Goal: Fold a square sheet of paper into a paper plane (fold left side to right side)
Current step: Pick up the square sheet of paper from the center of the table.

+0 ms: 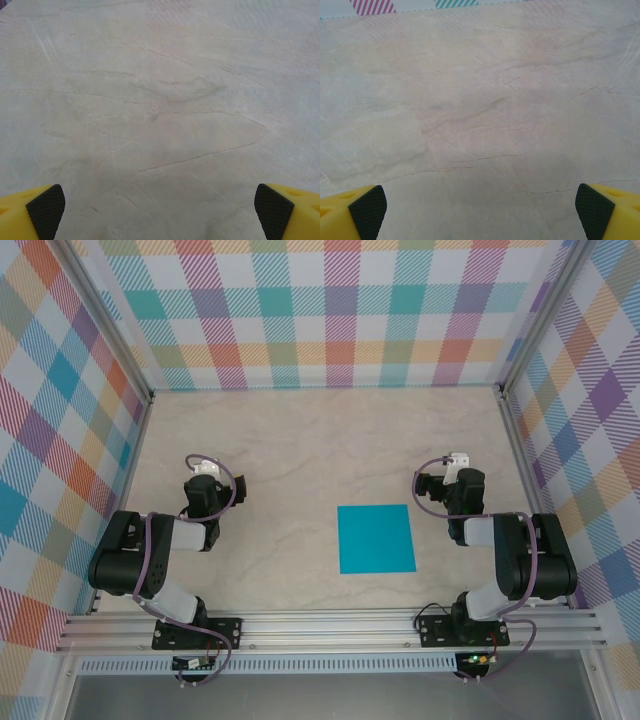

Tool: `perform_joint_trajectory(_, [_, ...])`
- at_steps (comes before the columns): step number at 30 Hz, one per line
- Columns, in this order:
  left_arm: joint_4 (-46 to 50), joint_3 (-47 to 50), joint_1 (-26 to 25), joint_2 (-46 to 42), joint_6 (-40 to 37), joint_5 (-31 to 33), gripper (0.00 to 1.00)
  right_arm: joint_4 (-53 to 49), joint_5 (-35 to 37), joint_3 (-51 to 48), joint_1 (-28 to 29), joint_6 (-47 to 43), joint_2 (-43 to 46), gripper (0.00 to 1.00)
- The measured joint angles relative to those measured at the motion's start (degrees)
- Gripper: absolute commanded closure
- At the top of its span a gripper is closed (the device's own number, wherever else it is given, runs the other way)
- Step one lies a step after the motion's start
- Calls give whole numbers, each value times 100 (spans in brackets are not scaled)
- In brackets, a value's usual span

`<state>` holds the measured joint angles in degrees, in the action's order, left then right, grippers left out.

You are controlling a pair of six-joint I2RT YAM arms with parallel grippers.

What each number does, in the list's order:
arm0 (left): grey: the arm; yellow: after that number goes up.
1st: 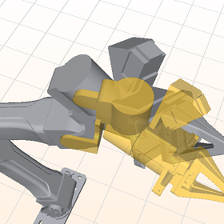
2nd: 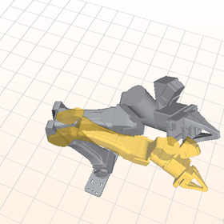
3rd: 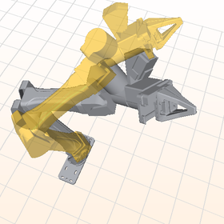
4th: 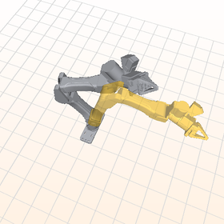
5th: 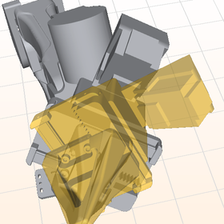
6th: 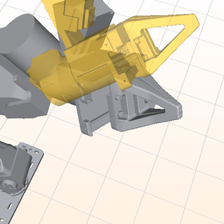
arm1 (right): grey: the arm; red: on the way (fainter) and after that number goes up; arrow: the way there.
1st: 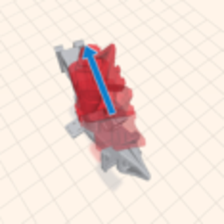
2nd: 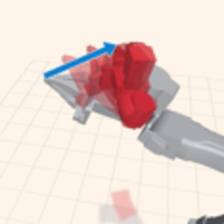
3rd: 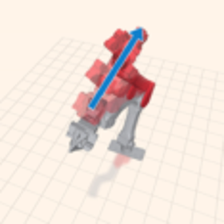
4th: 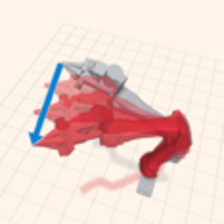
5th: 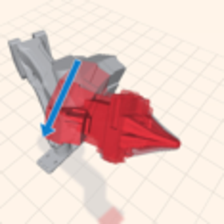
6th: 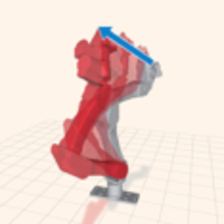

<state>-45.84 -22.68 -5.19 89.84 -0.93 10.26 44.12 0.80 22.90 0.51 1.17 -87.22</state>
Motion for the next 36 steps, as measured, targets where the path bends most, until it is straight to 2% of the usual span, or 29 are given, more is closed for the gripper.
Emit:
perform_joint_trajectory(7, [125, 0, 0, -92, 0, -37, 0, 0, 0, 0, 0, 0, 0, 0])
perform_joint_trajectory(10, [1165, -164, -2, -822, 44, -37, 0, 0, -2, 0, 0, 0, 0, 0])
perform_joint_trajectory(14, [2846, -1064, -4, -2050, 560, -70, 0, -46, 0, 28, 0, 2, 0, 0])
perform_joint_trajectory(18, [3965, -1843, -136, -2669, 1351, -704, 0, -387, 122, 184, 0, 35, 76, 0])
perform_joint_trajectory(20, [4391, -1950, -448, -2752, 1735, -1088, 0, -1325, 321, 595, 0, 142, 275, 0])
perform_joint_trajectory(22, [4756, -1958, -979, -2673, 2017, -1386, 0, -2107, 389, 1099, -2, 254, 492, 0])
perform_joint_trajectory(26, [5200, -1971, -2151, -2173, 2500, -1934, 0, -3462, 271, 1829, -4, 610, 1296, 0])
perform_joint_trajectory(29, [5211, -2087, -2815, -1648, 2870, -2321, 0, -4542, 85, 2129, 59, 1038, 1860, 0])
perform_joint_trajectory(33, [4970, -2258, -3526, -1023, 3314, -2719, 0, -5910, -39, 2234, 452, 1521, 2277, 0])
perform_joint_trajectory(36, [4833, -2614, -4022, -402, 3530, -3045, 1, -6843, -4, 2232, 981, 1827, 2264, 0])
